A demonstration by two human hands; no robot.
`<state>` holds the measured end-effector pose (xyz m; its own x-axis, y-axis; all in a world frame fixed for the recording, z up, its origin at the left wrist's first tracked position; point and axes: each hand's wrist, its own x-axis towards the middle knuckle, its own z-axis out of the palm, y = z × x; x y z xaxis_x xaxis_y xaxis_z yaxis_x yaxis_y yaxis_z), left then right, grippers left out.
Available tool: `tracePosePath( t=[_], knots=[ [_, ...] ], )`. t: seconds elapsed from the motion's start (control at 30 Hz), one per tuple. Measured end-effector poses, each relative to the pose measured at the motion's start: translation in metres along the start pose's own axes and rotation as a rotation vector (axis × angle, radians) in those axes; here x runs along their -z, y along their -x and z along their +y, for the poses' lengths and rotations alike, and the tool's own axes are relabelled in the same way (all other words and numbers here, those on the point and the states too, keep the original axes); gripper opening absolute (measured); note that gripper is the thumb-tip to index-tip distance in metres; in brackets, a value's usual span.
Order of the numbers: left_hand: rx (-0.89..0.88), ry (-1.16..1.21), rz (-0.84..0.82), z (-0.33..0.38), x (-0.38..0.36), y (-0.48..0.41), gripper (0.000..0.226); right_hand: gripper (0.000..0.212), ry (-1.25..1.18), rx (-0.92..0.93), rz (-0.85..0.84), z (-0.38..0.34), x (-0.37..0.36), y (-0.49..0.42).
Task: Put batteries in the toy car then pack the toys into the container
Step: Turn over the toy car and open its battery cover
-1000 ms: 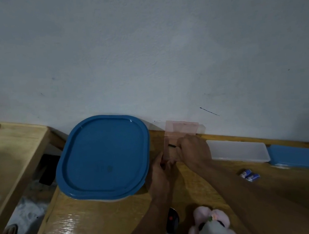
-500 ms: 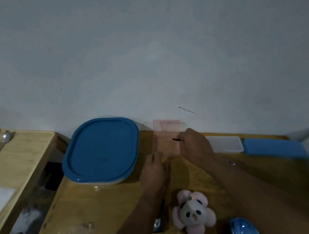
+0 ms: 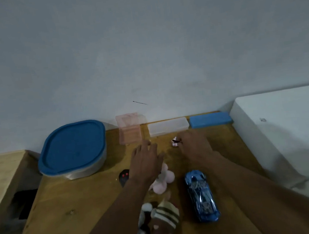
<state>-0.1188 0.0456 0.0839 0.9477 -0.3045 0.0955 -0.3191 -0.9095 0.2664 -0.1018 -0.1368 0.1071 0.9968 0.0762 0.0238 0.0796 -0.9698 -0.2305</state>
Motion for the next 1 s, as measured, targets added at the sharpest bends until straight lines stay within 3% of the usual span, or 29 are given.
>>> tracePosePath(
  t=[0.17, 0.37, 0.47, 0.77, 1.0],
  knots=[
    [-0.06, 0.013, -0.074, 0.045, -0.004, 0.033, 0.037, 0.013, -0.034, -0.112, -0.04, 0.025, 0.008, 0.069],
    [-0.046, 0.051, -0.164, 0.092, -0.015, 0.061, 0.036, 0.036, -0.08, -0.145, -0.098, 0.055, 0.012, 0.116],
    [-0.03, -0.009, -0.191, 0.111, -0.024, 0.07, 0.036, 0.035, -0.058, -0.141, -0.14, 0.068, 0.011, 0.127],
    [0.294, -0.027, -0.219, 0.171, -0.05, 0.082, 0.054, 0.017, -0.061, -0.028, -0.201, 0.126, -0.008, 0.161],
    [0.494, 0.041, -0.276, 0.19, -0.069, 0.082, 0.086, 0.018, -0.023, -0.009, -0.256, 0.155, -0.017, 0.171]
  ],
)
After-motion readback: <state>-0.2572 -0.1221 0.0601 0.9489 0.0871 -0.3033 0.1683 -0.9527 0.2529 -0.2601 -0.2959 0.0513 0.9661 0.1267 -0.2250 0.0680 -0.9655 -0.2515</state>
